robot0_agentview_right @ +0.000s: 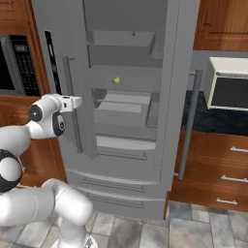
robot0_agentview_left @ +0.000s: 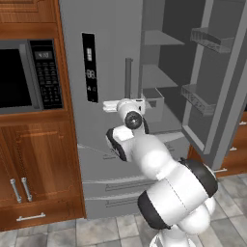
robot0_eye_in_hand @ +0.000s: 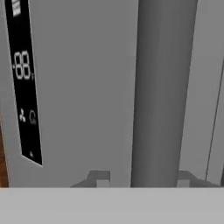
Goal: Take the lemon wedge from the fridge and place it on the plate with fish on the dining counter.
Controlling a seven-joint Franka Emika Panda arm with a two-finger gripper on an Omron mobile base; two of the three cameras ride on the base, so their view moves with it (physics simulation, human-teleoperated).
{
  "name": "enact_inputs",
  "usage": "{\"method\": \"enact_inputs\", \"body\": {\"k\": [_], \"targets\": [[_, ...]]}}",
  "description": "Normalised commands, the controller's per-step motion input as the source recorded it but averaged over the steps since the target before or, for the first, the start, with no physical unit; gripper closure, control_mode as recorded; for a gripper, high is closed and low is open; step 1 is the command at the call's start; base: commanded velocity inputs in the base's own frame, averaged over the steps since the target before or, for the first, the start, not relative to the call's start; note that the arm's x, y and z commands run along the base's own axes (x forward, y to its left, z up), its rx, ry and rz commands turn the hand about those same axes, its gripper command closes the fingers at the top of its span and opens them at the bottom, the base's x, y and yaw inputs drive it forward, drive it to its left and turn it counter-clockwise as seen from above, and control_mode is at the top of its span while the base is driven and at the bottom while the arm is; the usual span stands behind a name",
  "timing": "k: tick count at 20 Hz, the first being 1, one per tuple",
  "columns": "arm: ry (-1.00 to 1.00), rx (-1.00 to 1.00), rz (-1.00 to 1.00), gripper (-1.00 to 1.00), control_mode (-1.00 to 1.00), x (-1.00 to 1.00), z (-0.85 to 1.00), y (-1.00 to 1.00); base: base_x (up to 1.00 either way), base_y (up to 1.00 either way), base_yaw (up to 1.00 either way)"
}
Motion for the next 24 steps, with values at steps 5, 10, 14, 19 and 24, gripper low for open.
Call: {"method": "enact_inputs", "body": {"k": [5, 10, 14, 19, 24], "targets": [[0.01, -0.03, 0.02, -1.00, -1.00, -0.61, 1.00, 0.52, 0.00, 0.00, 0.00], [0.14, 0.00, 0.00, -1.00, -1.00, -1.00, 0.85, 0.00, 0.00, 0.00, 0.00], [0.23, 0.00, 0.00, -1.00, -1.00, -1.00, 0.51, -0.02, 0.00, 0.00, 0.00], [0.28, 0.06, 0.00, -1.00, -1.00, -1.00, 0.75, -0.29, 0.00, 0.00, 0.00], [0.20, 0.07, 0.00, -1.00, -1.00, -1.00, 0.48, -0.79, 0.00, 0.00, 0.00]]}}
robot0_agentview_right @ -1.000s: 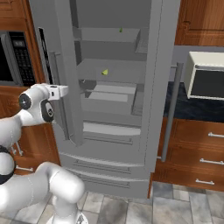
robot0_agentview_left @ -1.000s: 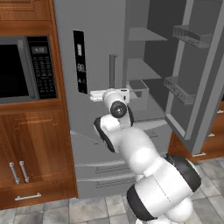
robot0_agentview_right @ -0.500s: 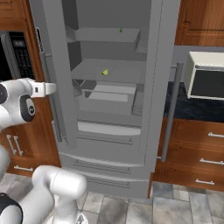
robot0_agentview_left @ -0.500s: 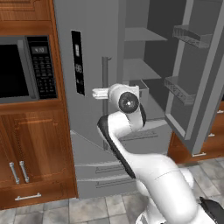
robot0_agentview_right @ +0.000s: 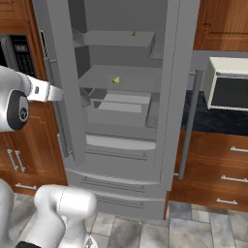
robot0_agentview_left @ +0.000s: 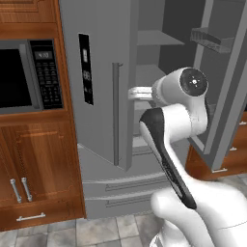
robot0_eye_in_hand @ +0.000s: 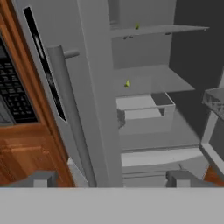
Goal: Take the lemon wedge from the fridge and place it on the plate with fish on the dining counter.
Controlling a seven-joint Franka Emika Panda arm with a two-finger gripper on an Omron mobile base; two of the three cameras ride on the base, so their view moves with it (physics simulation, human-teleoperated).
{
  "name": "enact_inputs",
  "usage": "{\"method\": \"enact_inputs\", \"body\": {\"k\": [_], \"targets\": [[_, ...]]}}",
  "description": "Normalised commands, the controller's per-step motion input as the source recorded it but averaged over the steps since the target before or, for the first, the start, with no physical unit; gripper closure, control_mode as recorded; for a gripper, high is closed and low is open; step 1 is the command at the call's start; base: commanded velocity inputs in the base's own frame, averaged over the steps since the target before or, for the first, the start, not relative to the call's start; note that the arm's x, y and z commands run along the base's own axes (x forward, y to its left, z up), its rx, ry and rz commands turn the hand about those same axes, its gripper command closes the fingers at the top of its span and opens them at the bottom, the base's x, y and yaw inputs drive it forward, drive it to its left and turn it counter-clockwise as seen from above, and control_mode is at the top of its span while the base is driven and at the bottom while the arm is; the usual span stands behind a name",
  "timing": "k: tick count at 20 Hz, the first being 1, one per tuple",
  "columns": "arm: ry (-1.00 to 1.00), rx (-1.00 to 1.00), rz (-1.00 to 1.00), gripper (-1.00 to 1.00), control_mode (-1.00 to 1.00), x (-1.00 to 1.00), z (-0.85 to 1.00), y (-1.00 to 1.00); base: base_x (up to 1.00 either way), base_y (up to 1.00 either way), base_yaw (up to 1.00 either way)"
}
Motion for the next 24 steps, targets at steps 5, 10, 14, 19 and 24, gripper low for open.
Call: {"method": "enact_inputs", "body": {"k": [5, 10, 14, 19, 24], "targets": [[0.08, 0.07, 0.00, -1.00, -1.00, -1.00, 0.16, -1.00, 0.00, 0.00, 0.00], [-0.16, 0.08, 0.11, -1.00, -1.00, -0.24, -0.01, -0.98, 0.00, 0.00, 0.00], [-0.17, 0.15, 0.20, -1.00, -1.00, 0.10, -0.03, -0.64, 0.00, 0.00, 0.00], [0.01, 0.17, 0.07, -1.00, -1.00, 0.41, 0.20, -0.24, 0.00, 0.00, 0.00], [0.11, 0.00, -0.04, -1.00, -1.00, 0.51, 0.01, 0.11, 0.00, 0.00, 0.00]]}}
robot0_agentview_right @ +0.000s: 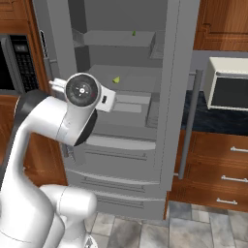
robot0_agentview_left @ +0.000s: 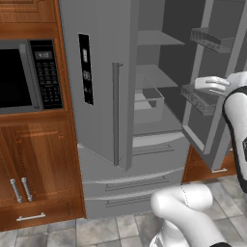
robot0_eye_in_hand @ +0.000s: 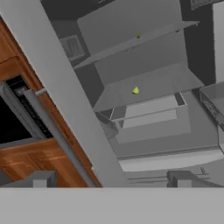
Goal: Take the lemon wedge from the fridge and place it on the plate with fish on the dining counter.
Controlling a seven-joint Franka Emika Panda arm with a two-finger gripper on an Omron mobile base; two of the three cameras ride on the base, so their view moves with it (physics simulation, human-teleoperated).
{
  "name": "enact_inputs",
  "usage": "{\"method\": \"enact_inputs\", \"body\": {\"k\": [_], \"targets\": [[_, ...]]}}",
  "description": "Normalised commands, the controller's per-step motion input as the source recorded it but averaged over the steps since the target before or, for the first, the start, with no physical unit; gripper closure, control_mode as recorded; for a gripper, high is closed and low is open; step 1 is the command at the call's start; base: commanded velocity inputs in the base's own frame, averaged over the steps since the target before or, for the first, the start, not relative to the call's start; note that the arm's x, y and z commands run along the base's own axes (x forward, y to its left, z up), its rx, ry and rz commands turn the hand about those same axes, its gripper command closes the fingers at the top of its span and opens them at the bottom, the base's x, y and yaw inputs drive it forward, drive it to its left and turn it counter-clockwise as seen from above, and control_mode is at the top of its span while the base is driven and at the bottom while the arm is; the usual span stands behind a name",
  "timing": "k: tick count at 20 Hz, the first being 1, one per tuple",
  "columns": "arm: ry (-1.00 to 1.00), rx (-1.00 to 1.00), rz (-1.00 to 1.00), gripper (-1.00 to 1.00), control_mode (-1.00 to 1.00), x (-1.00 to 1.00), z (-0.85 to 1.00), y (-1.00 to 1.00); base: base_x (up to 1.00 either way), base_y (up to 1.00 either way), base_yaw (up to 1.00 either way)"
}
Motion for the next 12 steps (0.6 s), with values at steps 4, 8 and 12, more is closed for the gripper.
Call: {"method": "enact_inputs", "body": {"k": [4, 8, 12], "targets": [[0.09, -0.03, -0.10, -1.00, -1.00, 0.64, 0.00, 0.62, 0.00, 0.00, 0.00], [0.01, 0.00, -0.03, -1.00, -1.00, 0.33, 0.00, 0.42, 0.00, 0.00, 0.00], [0.00, 0.00, 0.00, -1.00, -1.00, 0.39, 0.00, 0.01, 0.00, 0.00, 0.00]]}}
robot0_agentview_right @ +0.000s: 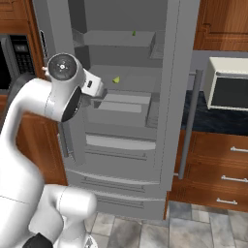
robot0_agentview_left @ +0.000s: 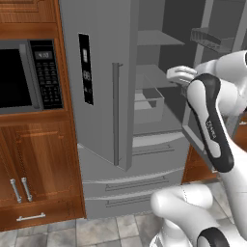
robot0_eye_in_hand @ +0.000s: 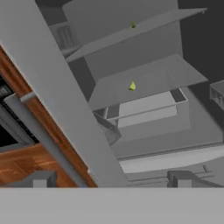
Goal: Take the lemon wedge from the fridge and place it on the plate with fish on the dining counter.
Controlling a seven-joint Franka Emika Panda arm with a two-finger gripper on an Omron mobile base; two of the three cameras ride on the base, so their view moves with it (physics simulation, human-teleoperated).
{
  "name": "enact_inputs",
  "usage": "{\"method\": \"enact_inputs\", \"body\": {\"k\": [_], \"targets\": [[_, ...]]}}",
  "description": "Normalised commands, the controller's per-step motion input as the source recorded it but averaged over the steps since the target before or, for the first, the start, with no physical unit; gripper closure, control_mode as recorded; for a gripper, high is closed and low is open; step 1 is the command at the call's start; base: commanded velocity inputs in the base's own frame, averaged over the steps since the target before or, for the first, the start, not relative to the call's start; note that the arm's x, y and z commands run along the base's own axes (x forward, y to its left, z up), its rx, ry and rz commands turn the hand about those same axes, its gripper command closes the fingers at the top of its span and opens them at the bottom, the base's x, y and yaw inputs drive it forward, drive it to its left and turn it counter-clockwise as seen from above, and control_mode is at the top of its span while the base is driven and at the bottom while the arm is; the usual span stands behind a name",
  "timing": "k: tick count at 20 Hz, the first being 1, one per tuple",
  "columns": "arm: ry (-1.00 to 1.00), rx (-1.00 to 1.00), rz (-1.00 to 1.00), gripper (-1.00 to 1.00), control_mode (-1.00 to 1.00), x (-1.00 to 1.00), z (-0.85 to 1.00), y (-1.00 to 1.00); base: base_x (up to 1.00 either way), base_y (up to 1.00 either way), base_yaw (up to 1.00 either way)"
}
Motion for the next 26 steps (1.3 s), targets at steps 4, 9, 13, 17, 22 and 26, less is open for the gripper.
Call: {"method": "enact_inputs", "body": {"k": [4, 9, 13, 17, 22, 26], "targets": [[0.00, 0.00, 0.00, -1.00, -1.00, 0.55, -0.06, -0.05, 0.00, 0.00, 0.00], [0.00, 0.00, 0.00, -1.00, -1.00, 0.60, -0.10, 0.00, 0.00, 0.00, 0.00], [0.00, 0.00, 0.00, -1.00, -1.00, 0.60, -0.14, 0.00, 0.00, 0.00, 0.00], [0.00, 0.00, 0.04, -1.00, -1.00, 0.57, -0.18, 0.00, 0.00, 0.00, 0.00], [0.00, 0.00, 0.07, -1.00, -1.00, 0.57, -0.13, 0.10, 0.00, 0.00, 0.00], [0.01, 0.00, 0.08, -1.00, -1.00, 0.61, -0.04, 0.31, 0.00, 0.00, 0.00]]}}
